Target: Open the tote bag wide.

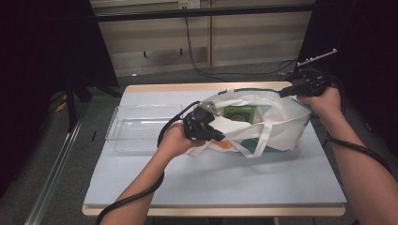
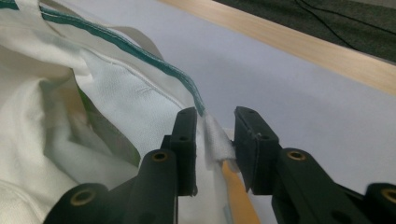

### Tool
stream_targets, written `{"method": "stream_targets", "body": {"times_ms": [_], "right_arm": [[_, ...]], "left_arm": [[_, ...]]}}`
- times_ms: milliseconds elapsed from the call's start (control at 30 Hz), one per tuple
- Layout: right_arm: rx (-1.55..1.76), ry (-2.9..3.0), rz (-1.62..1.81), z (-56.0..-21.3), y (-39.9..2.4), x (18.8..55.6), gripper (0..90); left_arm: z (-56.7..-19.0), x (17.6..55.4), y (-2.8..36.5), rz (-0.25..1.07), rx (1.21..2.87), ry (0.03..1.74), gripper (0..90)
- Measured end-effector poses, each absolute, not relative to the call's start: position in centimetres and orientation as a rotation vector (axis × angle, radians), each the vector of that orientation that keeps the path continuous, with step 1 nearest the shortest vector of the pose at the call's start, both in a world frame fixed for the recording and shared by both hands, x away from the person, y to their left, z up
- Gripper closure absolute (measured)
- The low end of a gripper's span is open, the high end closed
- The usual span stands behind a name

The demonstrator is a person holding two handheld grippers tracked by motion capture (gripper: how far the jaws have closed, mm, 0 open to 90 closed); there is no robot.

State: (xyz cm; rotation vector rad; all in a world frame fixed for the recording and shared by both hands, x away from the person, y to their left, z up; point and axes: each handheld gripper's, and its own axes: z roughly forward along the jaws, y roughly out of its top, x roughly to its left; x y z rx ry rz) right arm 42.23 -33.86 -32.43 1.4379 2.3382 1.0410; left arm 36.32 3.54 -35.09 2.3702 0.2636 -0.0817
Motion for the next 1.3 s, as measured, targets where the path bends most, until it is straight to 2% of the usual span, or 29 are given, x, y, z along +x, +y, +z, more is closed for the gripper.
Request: {"method": "stream_targets", "body": {"times_ms": [100, 133, 167, 267, 333, 433, 667, 867, 1000, 1133, 1200, 1300], "right_arm": [[1.445, 2.364, 1.03, -32.7, -33.9, 42.1, 79.4], [1.445, 2.364, 1.03, -32.7, -33.9, 42.1, 79.4], [1.442, 2.358, 1.027, -32.7, -33.9, 42.1, 80.4], [1.445, 2.342, 1.015, -32.5, -33.8, 42.2, 81.1], [1.443, 2.344, 1.011, -32.5, -33.7, 42.3, 81.2], [1.448, 2.337, 0.998, -32.4, -33.6, 42.4, 81.2], [1.465, 2.326, 1.009, -32.6, -33.6, 42.7, 81.3], [1.47, 2.311, 1.006, -32.6, -33.5, 42.9, 81.4], [1.466, 2.309, 1.006, -32.6, -33.4, 42.9, 81.4], [1.479, 2.295, 1.013, -32.7, -33.5, 42.9, 81.4], [1.489, 2.288, 1.009, -32.8, -33.5, 42.8, 81.4], [1.49, 2.286, 1.009, -32.8, -33.6, 42.8, 81.5]], "left_arm": [[-35.1, 36.3, 3.5, -0.079, 2.38, 0.266, 81.1], [-35.1, 36.3, 3.5, -0.079, 2.38, 0.266, 76.9], [-35.1, 36.3, 3.5, -0.078, 2.379, 0.282, 76.9], [-35.0, 36.3, 3.7, -0.071, 2.392, 0.299, 61.2], [-34.9, 36.3, 4.3, -0.072, 2.368, 0.318, 59.2], [-35.0, 36.4, 5.0, -0.057, 2.374, 0.345, 50.5], [-35.9, 36.3, 6.0, -0.075, 2.356, 0.371, 44.4], [-36.5, 36.1, 5.8, -0.098, 2.327, 0.355, 28.7], [-36.9, 36.0, 5.6, -0.096, 2.319, 0.36, 29.7], [-37.3, 36.0, 5.4, -0.095, 2.324, 0.34, 41.0], [-37.5, 35.9, 5.2, -0.112, 2.312, 0.333, 51.3], [-37.5, 35.8, 4.8, -0.122, 2.321, 0.297, 59.5]]}}
